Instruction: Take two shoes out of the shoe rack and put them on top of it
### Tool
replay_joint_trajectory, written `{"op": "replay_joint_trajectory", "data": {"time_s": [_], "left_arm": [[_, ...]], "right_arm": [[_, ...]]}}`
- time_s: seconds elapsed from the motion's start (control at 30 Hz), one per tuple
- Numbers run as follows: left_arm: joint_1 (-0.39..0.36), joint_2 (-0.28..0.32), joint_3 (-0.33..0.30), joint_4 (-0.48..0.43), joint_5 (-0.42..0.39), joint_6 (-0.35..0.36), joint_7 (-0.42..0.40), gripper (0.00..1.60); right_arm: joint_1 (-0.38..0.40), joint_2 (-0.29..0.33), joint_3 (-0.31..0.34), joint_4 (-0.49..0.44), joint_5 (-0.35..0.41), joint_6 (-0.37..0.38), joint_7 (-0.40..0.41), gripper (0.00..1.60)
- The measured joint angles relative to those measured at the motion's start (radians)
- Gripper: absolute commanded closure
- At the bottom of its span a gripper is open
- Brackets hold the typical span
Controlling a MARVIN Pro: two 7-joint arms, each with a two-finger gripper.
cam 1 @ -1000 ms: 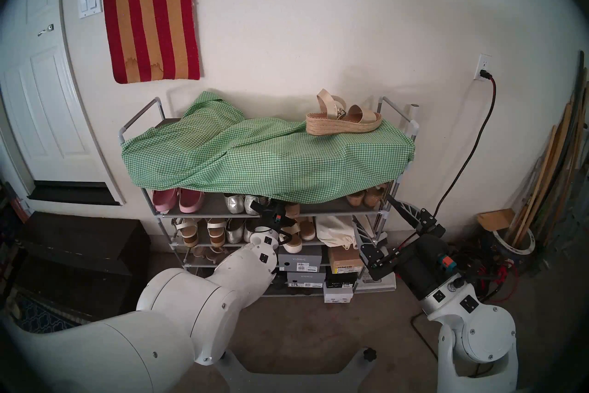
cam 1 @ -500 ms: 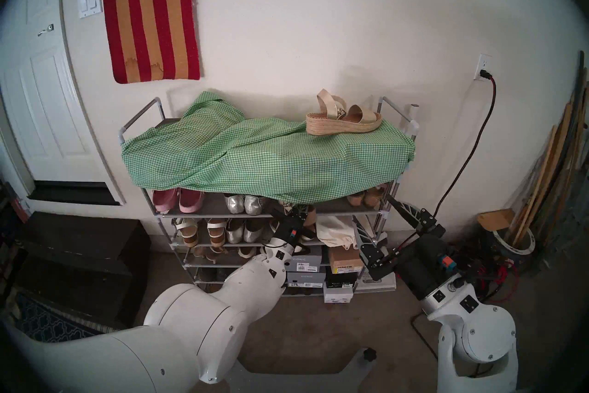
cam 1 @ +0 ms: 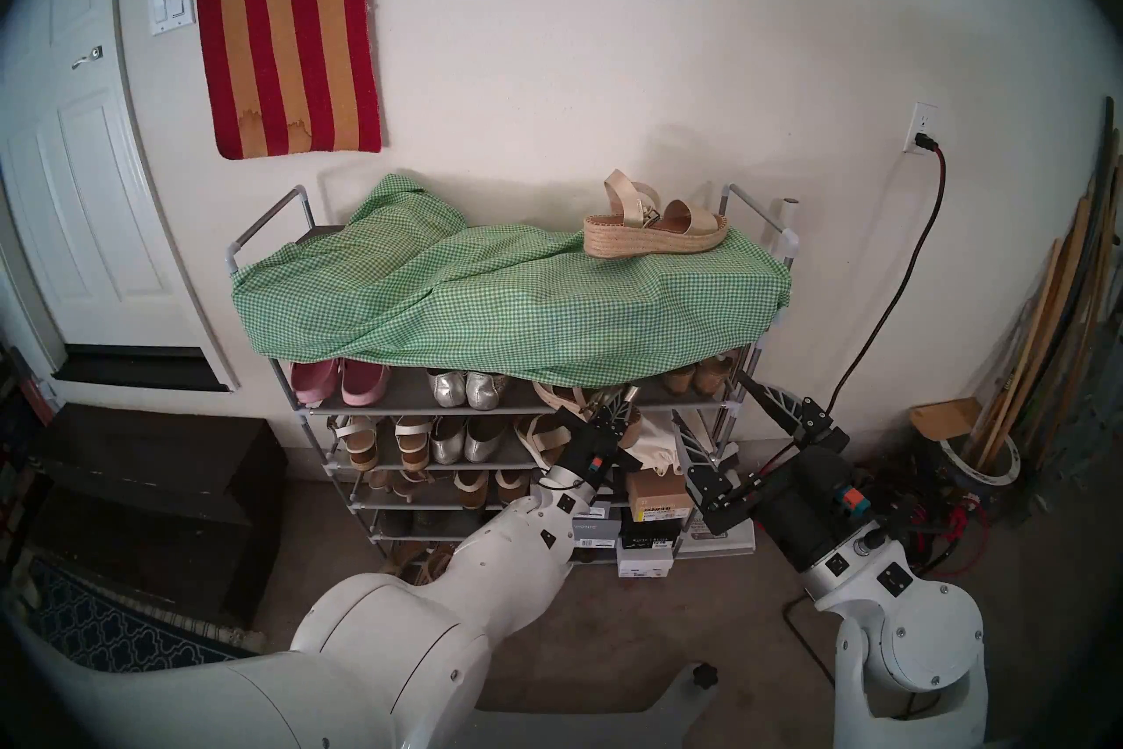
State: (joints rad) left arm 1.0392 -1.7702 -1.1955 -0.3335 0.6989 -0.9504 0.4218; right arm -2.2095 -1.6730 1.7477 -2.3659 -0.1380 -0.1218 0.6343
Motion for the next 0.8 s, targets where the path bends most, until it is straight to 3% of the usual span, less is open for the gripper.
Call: {"op": "replay_joint_trajectory", "data": {"time_s": [0.8], "left_arm": [[0.093, 0.000, 0.058, -0.155, 0.028, -0.001, -0.014, 1.60]], "right_arm": [[0.000, 0.000, 0.000, 0.000, 0.002, -0.001, 0.000, 0.00]]}}
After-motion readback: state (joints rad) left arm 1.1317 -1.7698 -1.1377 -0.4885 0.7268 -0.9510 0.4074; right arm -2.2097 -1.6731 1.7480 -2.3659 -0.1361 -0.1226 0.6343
